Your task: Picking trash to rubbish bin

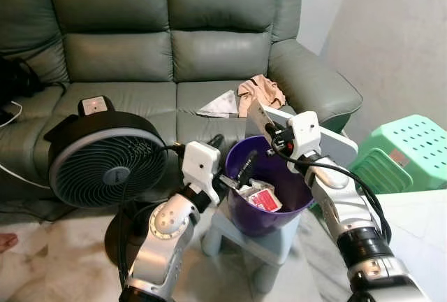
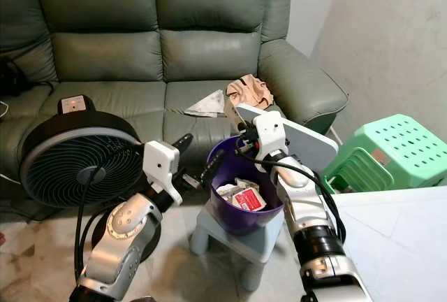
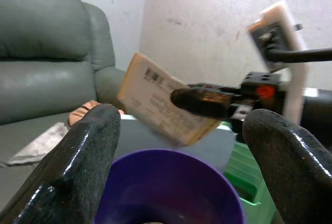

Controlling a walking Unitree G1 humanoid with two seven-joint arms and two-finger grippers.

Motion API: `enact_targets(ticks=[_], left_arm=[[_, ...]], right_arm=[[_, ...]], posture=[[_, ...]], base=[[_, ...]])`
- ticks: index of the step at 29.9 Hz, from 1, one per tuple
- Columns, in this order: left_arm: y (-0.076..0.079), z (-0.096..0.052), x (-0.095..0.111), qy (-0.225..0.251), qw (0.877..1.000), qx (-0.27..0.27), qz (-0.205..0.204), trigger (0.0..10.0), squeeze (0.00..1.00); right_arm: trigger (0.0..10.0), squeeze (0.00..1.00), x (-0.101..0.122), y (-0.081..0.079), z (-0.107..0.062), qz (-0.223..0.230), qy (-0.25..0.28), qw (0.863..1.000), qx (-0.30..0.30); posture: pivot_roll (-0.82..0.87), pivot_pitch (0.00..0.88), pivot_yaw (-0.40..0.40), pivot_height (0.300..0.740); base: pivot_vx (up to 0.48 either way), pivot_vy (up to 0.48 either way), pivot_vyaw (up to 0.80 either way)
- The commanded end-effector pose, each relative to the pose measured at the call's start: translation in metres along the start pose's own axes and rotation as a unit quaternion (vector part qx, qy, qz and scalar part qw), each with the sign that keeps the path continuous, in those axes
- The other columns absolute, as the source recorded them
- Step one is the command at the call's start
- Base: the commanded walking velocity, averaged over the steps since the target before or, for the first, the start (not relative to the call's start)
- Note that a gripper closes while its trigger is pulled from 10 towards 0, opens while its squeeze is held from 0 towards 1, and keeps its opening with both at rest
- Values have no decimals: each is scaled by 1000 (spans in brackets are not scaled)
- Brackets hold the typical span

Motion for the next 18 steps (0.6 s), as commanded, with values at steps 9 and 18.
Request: enact_targets(ticks=[9,18], left_arm=[[41,-17,-8,-20,999,-36,6,10000,0],[39,-30,-8,-29,1000,-8,-2,10000,0]], right_arm=[[10000,0,-3,32,19,2,-57,996,-66],[10000,0,2,54,25,-10,-75,992,-105]], posture=[[124,182,-135,715],[133,204,-143,715]], base=[[0,0,0],[0,0,0]])
Point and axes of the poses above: a point about 5 cm out from each wrist's last joint towards the gripper, its own z axis pointing out of the wrist towards the gripper, its own x axis along the axis of the wrist's last joint, y = z × x, the point moved 6 cm from there along z, pointing out of the wrist towards the gripper, and after that the axes turned 14 degrees about -z, right-handed, at the moved point
